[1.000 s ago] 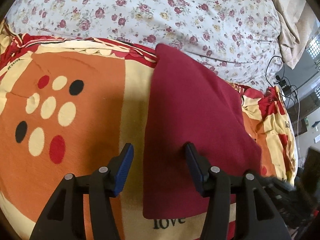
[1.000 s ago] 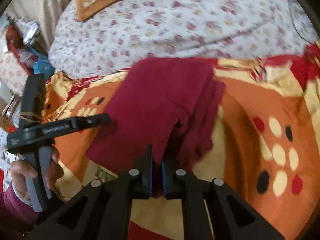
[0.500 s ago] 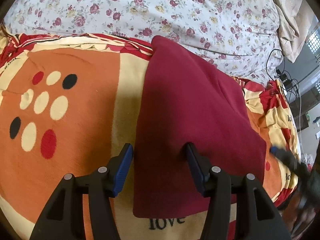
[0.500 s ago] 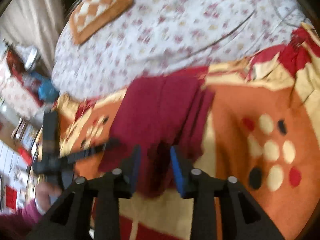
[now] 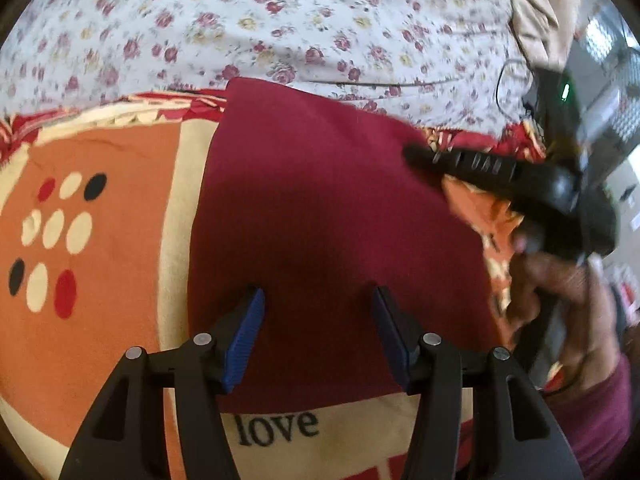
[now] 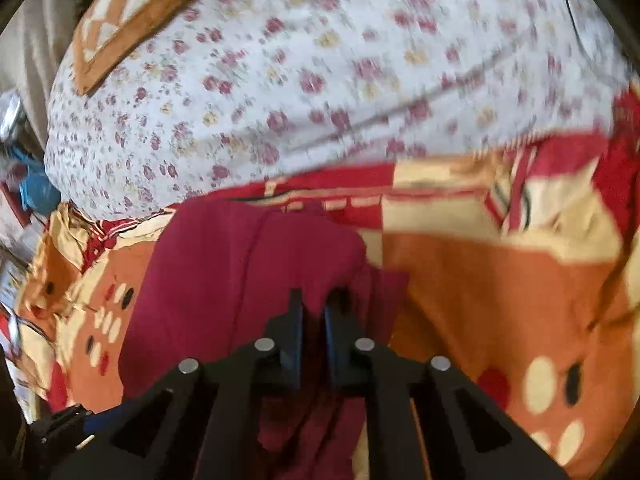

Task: Fold small clothes

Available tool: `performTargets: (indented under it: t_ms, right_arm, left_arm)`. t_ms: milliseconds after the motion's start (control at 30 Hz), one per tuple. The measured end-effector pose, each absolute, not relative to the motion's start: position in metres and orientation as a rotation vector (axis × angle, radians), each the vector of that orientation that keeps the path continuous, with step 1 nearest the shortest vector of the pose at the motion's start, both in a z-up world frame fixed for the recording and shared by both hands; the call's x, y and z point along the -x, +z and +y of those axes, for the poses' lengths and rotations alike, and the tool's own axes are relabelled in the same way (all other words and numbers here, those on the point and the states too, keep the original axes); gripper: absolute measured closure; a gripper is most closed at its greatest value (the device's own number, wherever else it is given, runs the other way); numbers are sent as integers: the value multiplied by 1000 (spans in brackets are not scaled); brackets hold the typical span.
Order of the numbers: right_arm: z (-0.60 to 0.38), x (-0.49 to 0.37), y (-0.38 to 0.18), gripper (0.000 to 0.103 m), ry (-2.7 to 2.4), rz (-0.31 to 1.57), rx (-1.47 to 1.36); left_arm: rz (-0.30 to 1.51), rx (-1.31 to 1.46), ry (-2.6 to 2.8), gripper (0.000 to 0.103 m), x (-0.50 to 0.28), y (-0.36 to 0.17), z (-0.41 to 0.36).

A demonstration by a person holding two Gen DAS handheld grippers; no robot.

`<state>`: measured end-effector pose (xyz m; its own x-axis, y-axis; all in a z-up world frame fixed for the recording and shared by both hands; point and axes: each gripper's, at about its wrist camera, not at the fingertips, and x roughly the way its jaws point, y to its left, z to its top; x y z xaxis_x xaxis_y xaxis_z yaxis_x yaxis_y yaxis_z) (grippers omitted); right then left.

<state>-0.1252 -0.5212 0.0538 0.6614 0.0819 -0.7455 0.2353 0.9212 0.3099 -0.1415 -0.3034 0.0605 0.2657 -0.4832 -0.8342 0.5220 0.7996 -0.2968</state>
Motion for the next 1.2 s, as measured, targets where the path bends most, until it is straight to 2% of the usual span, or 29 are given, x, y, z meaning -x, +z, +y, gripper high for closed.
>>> performTargets:
  t_ms: [367,433,567,633,700,767,833,967,1167,1200]
  right_arm:
    - [-531,111,32,94,-172,882,-380]
    - [-529,118,41,76,-177,879,-378]
    - [-516,142,62,73,-129,856,-386]
    - [-506,156,67,57,-102,864,-382]
    - [-498,167,65,53,-89,882,-382]
    - [-494,174,60,55,-72,885,-389]
    - [-489,179,51,90,-65,902,-338]
    - [-483,198,48,93,-92,873,-284]
    - [-496,197,46,92,-86,858,-375]
    - [-500,198,48,83,-86,842,-398]
  left_arm:
    - [1083,-130,-666,58,149,51,-318]
    - [1081,-133,-662,58,149,50,-318]
    - [1072,-133,-666,58,150,54,-315]
    - [1076,-96,-671,58,145,60,-309]
    - [1078,-41,-665,58,136,67,-299]
    - [1078,-2,-638,58,124,71,-289]
    - [1096,19,-619,58,115,70,-283]
    - [1114,43,-600,57,99,63,-275]
    - [1147,97,-643,53,85,48,-277]
    - [1143,93,-647,52,84,48,-278]
